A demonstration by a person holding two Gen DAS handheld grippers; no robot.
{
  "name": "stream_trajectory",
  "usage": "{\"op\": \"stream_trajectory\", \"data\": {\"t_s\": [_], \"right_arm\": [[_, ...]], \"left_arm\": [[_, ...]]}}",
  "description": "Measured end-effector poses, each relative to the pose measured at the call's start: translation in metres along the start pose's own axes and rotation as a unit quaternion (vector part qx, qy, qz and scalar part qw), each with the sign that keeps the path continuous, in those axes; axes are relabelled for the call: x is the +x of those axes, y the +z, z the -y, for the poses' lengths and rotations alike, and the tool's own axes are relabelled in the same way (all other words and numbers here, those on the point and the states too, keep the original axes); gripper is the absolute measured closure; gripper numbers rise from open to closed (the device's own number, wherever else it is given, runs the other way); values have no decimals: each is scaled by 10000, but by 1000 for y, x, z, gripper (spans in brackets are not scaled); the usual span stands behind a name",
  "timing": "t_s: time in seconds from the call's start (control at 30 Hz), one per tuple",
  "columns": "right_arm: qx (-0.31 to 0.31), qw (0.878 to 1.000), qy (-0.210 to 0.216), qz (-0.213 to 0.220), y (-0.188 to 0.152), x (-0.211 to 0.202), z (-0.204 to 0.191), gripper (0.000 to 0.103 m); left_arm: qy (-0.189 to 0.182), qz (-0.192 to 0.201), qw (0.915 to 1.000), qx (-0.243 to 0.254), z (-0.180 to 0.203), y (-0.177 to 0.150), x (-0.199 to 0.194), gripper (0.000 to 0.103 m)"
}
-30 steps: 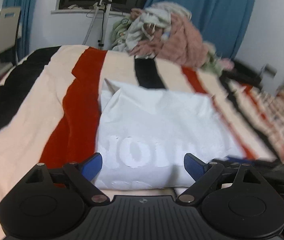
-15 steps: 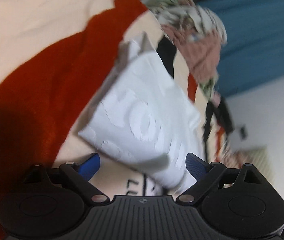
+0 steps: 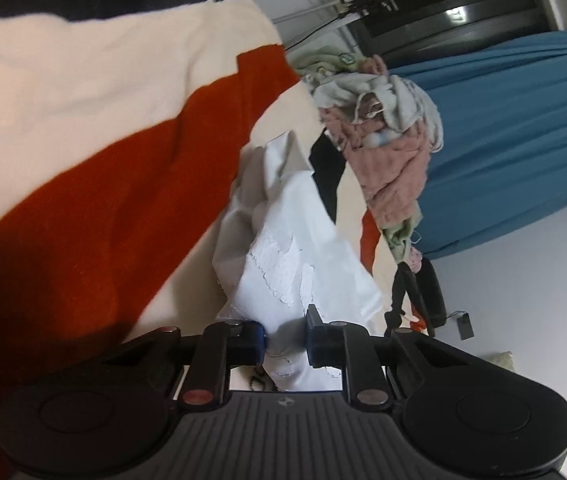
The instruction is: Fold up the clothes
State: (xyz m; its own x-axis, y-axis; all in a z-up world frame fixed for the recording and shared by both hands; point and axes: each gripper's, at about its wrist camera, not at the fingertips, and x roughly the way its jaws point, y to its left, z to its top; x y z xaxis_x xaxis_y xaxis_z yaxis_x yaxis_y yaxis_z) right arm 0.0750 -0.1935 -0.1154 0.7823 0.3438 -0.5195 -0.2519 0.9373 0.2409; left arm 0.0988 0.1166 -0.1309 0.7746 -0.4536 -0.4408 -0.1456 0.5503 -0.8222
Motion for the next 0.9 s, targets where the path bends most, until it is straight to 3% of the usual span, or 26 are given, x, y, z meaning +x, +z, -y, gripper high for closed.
{"op": "stream_trajectory", "data": {"t_s": [0.13,0.3,0.37,0.47,0.53,0.57,0.6,0.7,0.8,0.83,0.87,0.9], "right_arm": [[279,9995,148,-46,0,2,6,9],[1378,9853,947,-347,-3,14,27,9],[2209,9645,1339,-551,-10,27,44,10],[3496,9167,1781,-756,-23,45,73,10],[4118,8951,1631,-510,-30,46,92,15],[4391,8845,1530,-366,-34,46,102,28],[4602,8767,1380,-232,-36,44,110,33],[5020,8592,981,151,-44,37,130,36],[5161,8520,789,380,-49,35,139,41],[5148,8533,731,393,-49,34,139,47],[5101,8567,671,371,-49,34,139,64],[5040,8606,629,368,-48,33,137,72]], "left_arm": [[-7,-27,9999,-101,2,1,-2,84],[-20,-7,9999,-120,3,-1,-1,84],[-38,2,9999,-158,1,0,0,84],[-49,-5,9997,-229,-3,-2,-1,84],[-68,-7,9996,-273,-5,-1,1,84],[-78,-7,9995,-295,-6,0,1,84],[-88,-7,9995,-315,-7,0,0,84],[-91,-15,9994,-323,-8,0,0,84],[-23,-24,9997,-254,-6,0,0,84],[-16,-5,9998,-214,-4,-2,-2,85],[-17,18,9998,-175,-3,-3,-4,85],[-17,41,9999,-135,-2,-4,-6,85]]}}
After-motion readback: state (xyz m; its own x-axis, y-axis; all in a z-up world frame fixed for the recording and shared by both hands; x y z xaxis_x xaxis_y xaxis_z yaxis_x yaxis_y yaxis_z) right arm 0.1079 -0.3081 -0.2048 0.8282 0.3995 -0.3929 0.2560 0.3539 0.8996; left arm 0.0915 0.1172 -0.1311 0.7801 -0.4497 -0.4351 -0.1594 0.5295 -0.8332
